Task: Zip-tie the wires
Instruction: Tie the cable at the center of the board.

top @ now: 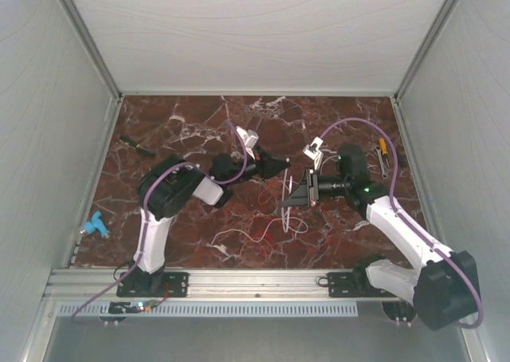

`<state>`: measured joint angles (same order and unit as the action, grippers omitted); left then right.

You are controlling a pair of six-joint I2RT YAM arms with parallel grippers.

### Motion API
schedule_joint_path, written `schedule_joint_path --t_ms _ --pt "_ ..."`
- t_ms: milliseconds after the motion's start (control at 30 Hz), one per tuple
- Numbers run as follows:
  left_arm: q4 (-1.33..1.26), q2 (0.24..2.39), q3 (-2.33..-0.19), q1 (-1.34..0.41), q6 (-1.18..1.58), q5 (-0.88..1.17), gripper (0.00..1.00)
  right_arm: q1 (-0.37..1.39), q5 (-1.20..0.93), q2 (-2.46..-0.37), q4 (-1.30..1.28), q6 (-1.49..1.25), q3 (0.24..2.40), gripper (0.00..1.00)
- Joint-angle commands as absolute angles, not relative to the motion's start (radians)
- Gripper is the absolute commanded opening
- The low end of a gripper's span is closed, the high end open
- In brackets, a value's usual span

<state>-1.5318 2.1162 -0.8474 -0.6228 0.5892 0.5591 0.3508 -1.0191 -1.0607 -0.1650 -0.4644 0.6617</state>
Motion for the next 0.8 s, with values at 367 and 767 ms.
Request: schedule_joint_path --t_ms 367,767 --pt "-1.830 2.015 -0.754 -0.649 0.350 0.513 0.00 0.305 -1.285 -1.295 -0.189 -0.656 0.763 0.00" --pt "-1.832 1.996 -0.754 -0.653 0.265 0.570 0.00 0.284 -1.346 -1.510 0.010 -0.835 0.851 0.00"
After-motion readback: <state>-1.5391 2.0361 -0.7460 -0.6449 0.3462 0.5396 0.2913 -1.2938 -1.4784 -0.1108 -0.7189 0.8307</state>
